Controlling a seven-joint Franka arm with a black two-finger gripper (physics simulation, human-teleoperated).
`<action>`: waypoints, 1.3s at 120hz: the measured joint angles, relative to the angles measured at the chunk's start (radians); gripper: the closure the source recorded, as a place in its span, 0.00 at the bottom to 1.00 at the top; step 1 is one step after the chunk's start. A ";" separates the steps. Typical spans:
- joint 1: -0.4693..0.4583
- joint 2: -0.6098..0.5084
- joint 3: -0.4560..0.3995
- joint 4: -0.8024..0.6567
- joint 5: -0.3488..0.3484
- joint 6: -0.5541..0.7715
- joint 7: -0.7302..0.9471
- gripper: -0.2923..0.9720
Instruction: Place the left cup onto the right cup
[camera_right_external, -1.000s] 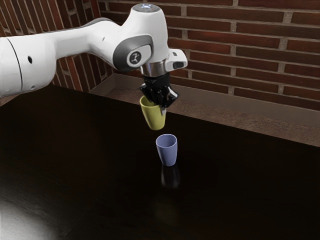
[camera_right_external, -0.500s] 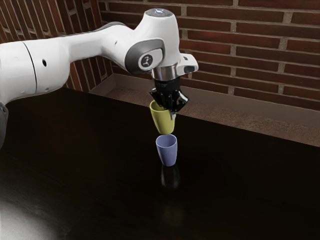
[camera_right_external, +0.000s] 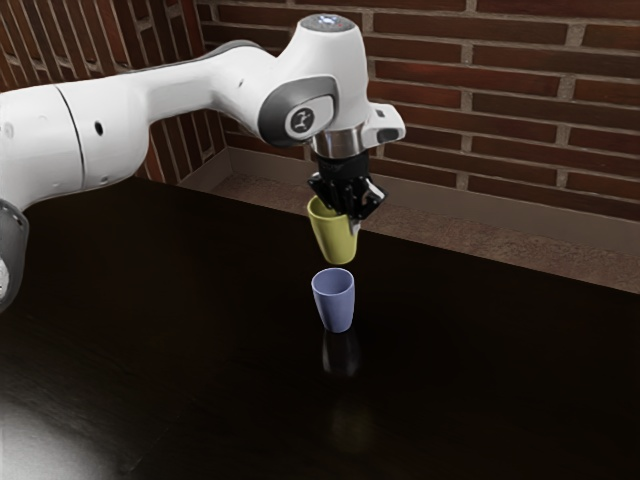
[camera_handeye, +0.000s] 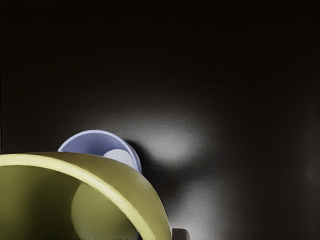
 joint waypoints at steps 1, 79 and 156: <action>0.000 0.001 0.000 0.000 0.000 0.000 0.000 0.85; 0.000 0.021 0.003 0.000 0.023 0.004 -0.011 0.85; 0.002 0.036 0.011 0.014 0.048 0.009 -0.011 0.85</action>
